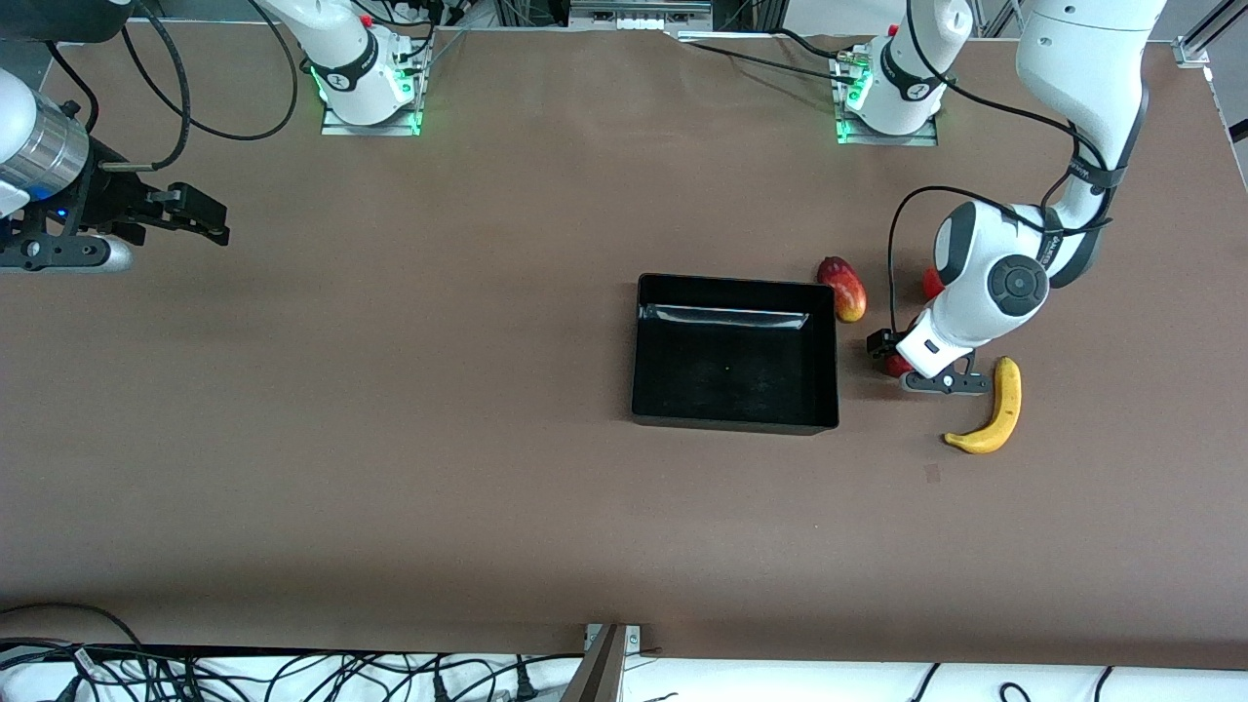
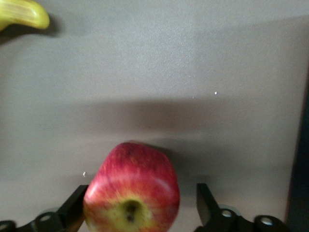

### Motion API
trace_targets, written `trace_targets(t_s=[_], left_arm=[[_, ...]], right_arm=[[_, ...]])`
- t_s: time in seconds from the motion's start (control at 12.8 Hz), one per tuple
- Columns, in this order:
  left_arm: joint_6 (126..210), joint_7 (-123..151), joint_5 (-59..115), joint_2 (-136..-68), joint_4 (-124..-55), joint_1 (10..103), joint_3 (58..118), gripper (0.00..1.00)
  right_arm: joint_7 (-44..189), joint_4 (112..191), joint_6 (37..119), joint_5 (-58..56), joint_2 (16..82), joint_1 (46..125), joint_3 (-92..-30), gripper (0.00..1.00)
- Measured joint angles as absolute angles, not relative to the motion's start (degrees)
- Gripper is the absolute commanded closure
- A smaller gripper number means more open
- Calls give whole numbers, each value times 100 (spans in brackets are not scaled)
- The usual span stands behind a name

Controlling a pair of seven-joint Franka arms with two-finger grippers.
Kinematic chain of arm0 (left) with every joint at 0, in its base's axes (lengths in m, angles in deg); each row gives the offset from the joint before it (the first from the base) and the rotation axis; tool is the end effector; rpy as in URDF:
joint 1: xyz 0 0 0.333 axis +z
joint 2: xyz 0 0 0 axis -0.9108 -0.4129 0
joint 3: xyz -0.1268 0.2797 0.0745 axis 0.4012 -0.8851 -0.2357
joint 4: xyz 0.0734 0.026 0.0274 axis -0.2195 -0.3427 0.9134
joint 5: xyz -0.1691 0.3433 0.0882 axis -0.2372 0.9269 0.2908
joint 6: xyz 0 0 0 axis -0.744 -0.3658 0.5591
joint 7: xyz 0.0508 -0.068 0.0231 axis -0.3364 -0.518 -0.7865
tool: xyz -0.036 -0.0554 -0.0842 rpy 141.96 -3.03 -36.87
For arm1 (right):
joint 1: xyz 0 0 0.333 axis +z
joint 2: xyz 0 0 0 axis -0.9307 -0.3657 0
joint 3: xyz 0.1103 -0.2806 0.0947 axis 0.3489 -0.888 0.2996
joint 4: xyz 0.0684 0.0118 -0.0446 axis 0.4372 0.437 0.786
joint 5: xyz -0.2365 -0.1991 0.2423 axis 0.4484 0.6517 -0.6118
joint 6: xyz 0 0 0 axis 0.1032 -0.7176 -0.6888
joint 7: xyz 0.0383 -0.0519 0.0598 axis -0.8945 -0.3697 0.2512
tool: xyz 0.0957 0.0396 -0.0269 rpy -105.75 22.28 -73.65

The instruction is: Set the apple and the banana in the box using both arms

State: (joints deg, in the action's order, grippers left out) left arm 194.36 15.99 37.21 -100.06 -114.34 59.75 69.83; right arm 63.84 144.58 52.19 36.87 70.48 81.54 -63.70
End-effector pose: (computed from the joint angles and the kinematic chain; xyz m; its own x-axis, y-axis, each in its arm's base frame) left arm 0.5506 -0.0546 0.1920 0.9960 -0.0287 -0.0851 -0.0296 -0.9995 -0.0102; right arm 0.5600 0.0463 0.5885 0.9970 0.0152 -0.0758 0.0173 -0.9995 0.0270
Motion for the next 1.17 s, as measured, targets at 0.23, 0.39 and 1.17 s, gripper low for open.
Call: trace_targets(t_s=[0.23, 0.39, 1.17], left_arm=[[19452, 1664, 3721, -10013, -11385, 5975, 6973, 88], [19099, 1741, 3721, -9971, -11112, 5974, 6982, 87], [16022, 361, 2889, -10137, -8470, 5203, 8247, 83]], right_arm=[[6413, 14467, 5395, 3698, 7040, 8146, -6370, 0], [6415, 14433, 5427, 3703, 7043, 8145, -6370, 0], [6415, 14366, 5472, 3709, 7056, 8135, -6368, 0]])
